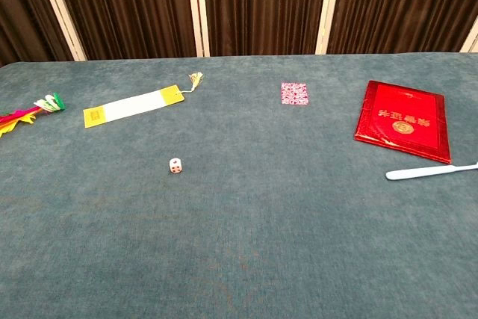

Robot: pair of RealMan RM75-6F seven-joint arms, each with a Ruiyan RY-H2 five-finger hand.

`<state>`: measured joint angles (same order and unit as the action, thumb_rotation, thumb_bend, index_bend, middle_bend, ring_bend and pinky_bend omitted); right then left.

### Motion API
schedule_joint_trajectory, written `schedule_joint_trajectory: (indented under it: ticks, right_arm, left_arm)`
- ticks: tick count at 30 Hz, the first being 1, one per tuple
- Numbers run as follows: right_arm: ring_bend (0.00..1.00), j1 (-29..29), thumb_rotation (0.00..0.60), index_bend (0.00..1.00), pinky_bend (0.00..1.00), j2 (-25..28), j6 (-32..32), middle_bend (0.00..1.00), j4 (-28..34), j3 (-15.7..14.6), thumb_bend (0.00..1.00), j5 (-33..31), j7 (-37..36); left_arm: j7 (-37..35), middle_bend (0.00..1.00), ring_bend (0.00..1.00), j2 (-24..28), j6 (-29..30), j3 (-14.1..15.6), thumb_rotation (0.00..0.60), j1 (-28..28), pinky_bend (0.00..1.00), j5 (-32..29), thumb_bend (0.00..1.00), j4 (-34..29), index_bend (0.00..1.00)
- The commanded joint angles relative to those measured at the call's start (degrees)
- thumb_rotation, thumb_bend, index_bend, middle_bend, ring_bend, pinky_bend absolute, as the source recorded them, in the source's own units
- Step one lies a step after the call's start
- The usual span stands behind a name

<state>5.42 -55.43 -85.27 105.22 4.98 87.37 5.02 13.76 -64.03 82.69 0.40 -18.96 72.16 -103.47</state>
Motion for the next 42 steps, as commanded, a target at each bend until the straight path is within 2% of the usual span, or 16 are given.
schedule_joint_trajectory:
  ticks: [1, 7, 8, 9, 10, 11, 12, 13, 15, 18, 20, 28, 33, 42]
  right_arm:
    - [0.0, 0.0, 0.6, 0.0, 0.0, -0.4, -0.7, 0.0, -0.5, 0.3, 0.0, 0.0, 1.6]
    - [0.0, 0.1, 0.6, 0.0, 0.0, -0.8, -0.9, 0.0, -0.3, 0.4, 0.0, 0.0, 2.5]
    - [0.0, 0.0, 0.6, 0.0, 0.0, -0.7, -0.8, 0.0, -0.3, 0.4, 0.0, -0.2, 2.2]
    - [0.0, 0.1, 0.6, 0.0, 0.0, -0.6, -0.7, 0.0, -0.3, 0.5, 0.0, -0.3, 2.0]
    - [0.0, 0.1, 0.6, 0.0, 0.0, -0.5, -0.5, 0.0, -0.2, 0.6, 0.0, -0.7, 1.8]
    - [0.0, 0.2, 0.6, 0.0, 0.0, -0.5, -0.5, 0.0, -0.2, 0.7, 0.0, -0.9, 1.7]
    - [0.0, 0.2, 0.6, 0.0, 0.0, -0.5, -0.4, 0.0, -0.2, 0.8, 0.0, -1.1, 1.7]
    - [0.0, 0.2, 0.6, 0.0, 0.0, -0.5, -0.3, 0.0, -0.2, 0.8, 0.0, -1.2, 1.6]
    - [0.0, 0.3, 0.6, 0.0, 0.0, -0.5, -0.2, 0.0, -0.2, 0.9, 0.0, -1.5, 1.6]
    - [0.0, 0.3, 0.6, 0.0, 0.0, -0.5, 0.2, 0.0, -0.4, 1.0, 0.0, -2.5, 1.8]
    - [0.0, 0.3, 0.6, 0.0, 0.0, -0.6, 0.4, 0.0, -0.5, 1.1, 0.0, -3.0, 1.9]
    - [0.0, 0.6, 0.6, 0.0, 0.0, -0.9, 1.6, 0.0, -1.1, 1.1, 0.0, -4.6, 2.1]
    - [0.0, 0.5, 0.6, 0.0, 0.0, -1.0, 1.5, 0.0, -1.2, 1.2, 0.0, -4.9, 2.3]
    - [0.0, 0.8, 0.6, 0.0, 0.0, -0.9, 2.3, 0.0, -1.3, 1.1, 0.0, -5.4, 1.9]
  left_arm:
    - [2.3, 0.0, 0.0, 1.9, 1.1, 0.7, 0.6, 1.9, 0.0, -0.3, 0.01, -2.4, 0.0]
    - [3.0, 0.0, 0.0, 1.7, -0.2, 0.1, 0.6, 1.7, 0.0, 0.3, 0.01, -2.8, 0.0]
    - [2.9, 0.03, 0.02, 1.5, -0.9, 0.0, 0.6, 1.3, 0.03, 0.7, 0.01, -2.7, 0.0]
    - [2.9, 0.16, 0.13, 1.2, -1.9, 0.0, 0.6, 0.8, 0.15, 1.2, 0.01, -2.7, 0.0]
    - [3.5, 0.35, 0.3, 0.6, -3.7, -0.2, 0.6, -0.4, 0.35, 1.8, 0.05, -2.9, 0.0]
    - [4.2, 0.49, 0.44, 0.0, -5.0, -0.6, 0.6, -1.4, 0.52, 2.2, 0.11, -2.9, 0.0]
    - [4.8, 0.67, 0.62, -0.7, -6.2, -1.0, 0.6, -2.3, 0.75, 2.0, 0.24, -2.8, 0.0]
    - [5.4, 0.78, 0.74, -1.7, -8.4, -1.3, 0.6, -3.7, 0.9, 2.0, 0.39, -2.9, 0.0]
    - [6.9, 0.89, 0.85, -4.0, -13.7, -2.6, 0.6, -7.2, 0.99, 0.6, 0.58, -2.8, 0.0]
    - [9.6, 0.95, 0.91, -7.8, -20.7, -4.0, 0.6, -11.9, 1.0, -2.1, 0.7, -1.4, 0.0]
    - [11.0, 0.97, 0.92, -9.6, -24.3, -4.7, 0.6, -14.1, 1.0, -4.8, 0.74, -0.7, 0.0]
    - [17.1, 0.97, 0.93, -16.3, -32.9, -5.2, 0.6, -20.4, 1.0, -16.8, 0.75, 2.7, 0.0]
    - [18.3, 0.97, 0.93, -19.3, -34.8, -4.9, 0.6, -22.5, 1.0, -21.3, 0.76, 5.7, 0.0]
    - [17.7, 0.97, 0.93, -21.8, -35.9, -3.9, 0.6, -24.1, 1.0, -24.5, 0.75, 8.6, 0.0]
